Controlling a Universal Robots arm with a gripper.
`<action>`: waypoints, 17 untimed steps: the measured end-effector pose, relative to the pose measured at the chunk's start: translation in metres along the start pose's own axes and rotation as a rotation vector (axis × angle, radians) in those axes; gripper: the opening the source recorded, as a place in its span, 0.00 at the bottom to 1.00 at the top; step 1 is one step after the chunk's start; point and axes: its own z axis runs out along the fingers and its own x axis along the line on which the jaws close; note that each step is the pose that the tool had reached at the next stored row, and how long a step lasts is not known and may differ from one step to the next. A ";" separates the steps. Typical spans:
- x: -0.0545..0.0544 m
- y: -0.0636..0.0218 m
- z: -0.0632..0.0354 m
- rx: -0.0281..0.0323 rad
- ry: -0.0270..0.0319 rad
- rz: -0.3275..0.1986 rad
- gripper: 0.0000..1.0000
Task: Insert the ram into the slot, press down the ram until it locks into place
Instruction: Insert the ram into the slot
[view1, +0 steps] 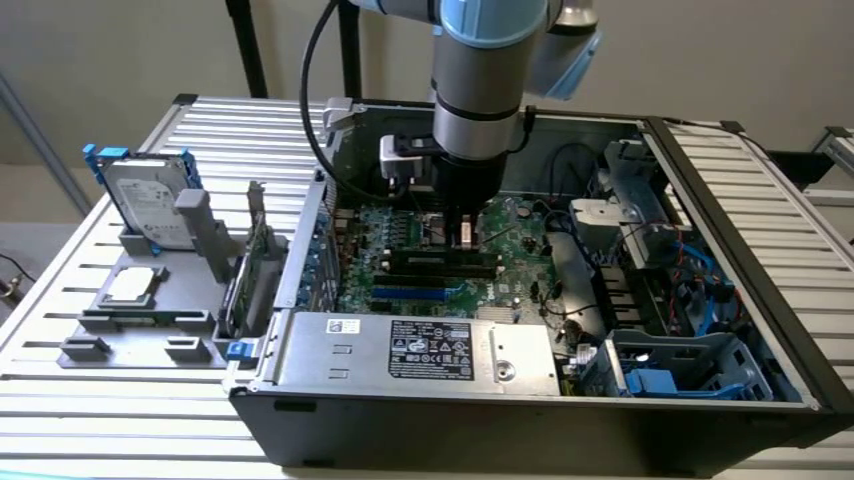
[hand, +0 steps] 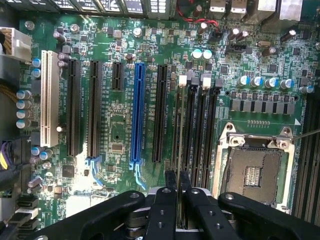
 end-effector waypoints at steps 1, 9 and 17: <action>0.000 0.0000 0.0002 0.0002 -0.0001 0.000 0.14; 0.000 0.0010 0.0016 0.0018 -0.0006 0.000 0.14; -0.001 0.0011 0.0020 0.0019 -0.0009 0.000 0.14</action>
